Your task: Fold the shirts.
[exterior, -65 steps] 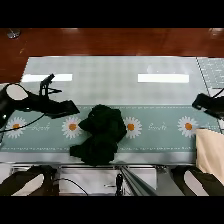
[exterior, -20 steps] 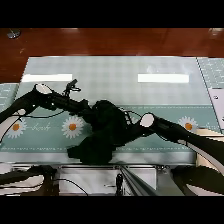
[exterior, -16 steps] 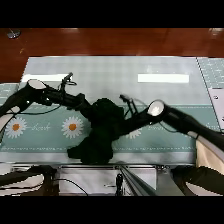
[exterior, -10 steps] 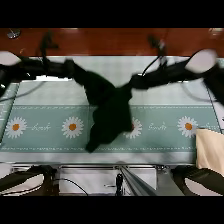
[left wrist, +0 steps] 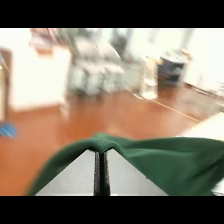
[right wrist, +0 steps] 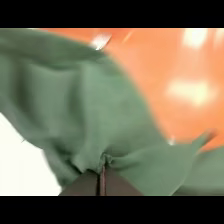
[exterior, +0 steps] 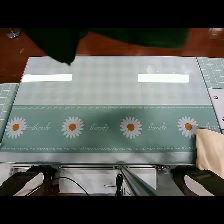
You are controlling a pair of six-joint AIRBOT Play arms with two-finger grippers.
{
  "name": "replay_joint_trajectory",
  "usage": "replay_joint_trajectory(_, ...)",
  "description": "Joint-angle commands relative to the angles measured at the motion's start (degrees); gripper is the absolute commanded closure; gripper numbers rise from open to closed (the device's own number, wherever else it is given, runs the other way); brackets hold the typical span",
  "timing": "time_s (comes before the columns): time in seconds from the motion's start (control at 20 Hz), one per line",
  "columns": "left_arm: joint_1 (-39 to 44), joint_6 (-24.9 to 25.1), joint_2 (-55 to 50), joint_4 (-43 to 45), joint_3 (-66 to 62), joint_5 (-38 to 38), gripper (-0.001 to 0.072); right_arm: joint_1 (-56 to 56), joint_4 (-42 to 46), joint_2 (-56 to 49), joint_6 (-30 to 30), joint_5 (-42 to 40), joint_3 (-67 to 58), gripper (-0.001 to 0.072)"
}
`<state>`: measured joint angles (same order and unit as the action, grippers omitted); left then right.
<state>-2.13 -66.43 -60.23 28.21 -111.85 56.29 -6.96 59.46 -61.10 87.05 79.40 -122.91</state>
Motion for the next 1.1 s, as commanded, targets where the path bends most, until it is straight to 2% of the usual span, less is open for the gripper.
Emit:
replay_joint_trajectory(0.0,-2.6,-1.7,8.3,7.3,-3.5,2.8,0.0680,0.4,9.3,8.0,-0.1,4.2,-2.9,0.0694)
replay_joint_trajectory(0.15,-2.6,-3.0,13.2,9.6,-3.5,11.1,0.0680,0.4,11.8,12.6,-0.1,6.0,-2.9,0.0694)
replay_joint_trajectory(0.35,-2.6,-9.2,15.2,9.6,-2.5,27.7,0.0680,0.4,11.4,13.8,-0.3,14.1,-1.1,0.0694)
replay_joint_trajectory(0.5,-2.6,-10.4,15.3,9.6,4.7,32.9,0.0679,0.4,10.4,14.1,-0.3,15.1,12.2,0.0694)
replay_joint_trajectory(0.6,-2.6,-10.3,15.6,11.7,13.1,34.3,0.0679,0.4,7.0,13.9,-0.9,10.6,24.6,0.0694)
replay_joint_trajectory(0.7,-2.6,-10.4,15.7,18.8,23.8,33.3,0.0679,0.4,4.9,13.1,-1.9,1.8,36.3,0.0694)
replay_joint_trajectory(0.8,-2.6,-10.4,15.2,25.3,34.2,27.5,0.0679,0.4,3.9,8.7,-2.1,-4.1,42.4,0.0694)
replay_joint_trajectory(0.9,-2.6,-10.4,13.5,26.9,43.2,19.6,0.0679,0.4,0.7,1.0,-3.2,-7.4,42.8,0.0694)
replay_joint_trajectory(1.05,-1.9,-10.2,7.4,25.8,50.4,8.7,0.0679,0.4,-8.6,-11.2,-5.9,-13.8,41.6,0.0694)
